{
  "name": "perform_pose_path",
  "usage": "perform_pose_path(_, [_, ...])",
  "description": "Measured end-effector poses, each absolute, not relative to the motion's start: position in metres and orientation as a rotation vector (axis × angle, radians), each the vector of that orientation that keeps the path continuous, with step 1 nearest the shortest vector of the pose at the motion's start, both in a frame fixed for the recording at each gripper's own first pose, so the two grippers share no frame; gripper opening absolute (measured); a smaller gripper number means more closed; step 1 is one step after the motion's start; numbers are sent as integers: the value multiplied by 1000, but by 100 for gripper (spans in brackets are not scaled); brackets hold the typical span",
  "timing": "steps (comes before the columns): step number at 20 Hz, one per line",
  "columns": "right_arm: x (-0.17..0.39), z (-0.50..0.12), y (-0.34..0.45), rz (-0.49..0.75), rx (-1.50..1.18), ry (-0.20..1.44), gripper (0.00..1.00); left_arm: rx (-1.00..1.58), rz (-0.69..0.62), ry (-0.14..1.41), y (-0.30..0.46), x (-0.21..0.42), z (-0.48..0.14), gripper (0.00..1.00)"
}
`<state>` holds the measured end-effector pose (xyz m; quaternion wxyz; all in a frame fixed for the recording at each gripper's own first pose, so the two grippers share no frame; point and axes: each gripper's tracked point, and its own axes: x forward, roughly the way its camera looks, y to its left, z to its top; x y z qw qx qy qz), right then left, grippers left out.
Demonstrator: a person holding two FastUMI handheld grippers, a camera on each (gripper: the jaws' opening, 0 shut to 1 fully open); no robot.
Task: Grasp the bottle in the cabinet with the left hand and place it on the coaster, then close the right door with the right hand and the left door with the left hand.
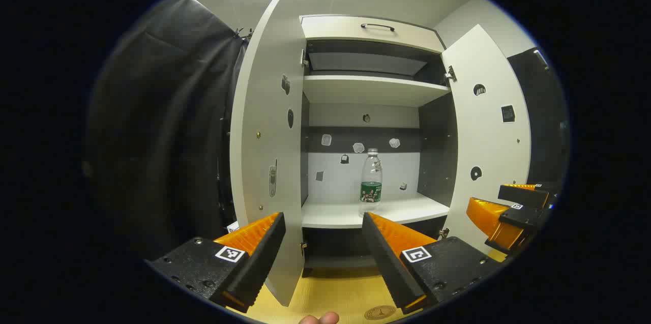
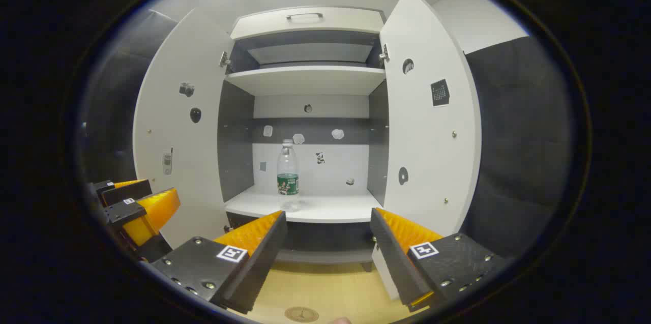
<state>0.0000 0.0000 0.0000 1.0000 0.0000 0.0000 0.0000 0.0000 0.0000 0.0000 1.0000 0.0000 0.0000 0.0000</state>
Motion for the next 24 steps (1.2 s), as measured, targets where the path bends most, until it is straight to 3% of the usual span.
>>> perform_pose_path(24, [14,-1,-2,-7,1,5,100,7,-14,29,-10,19,-12,96])
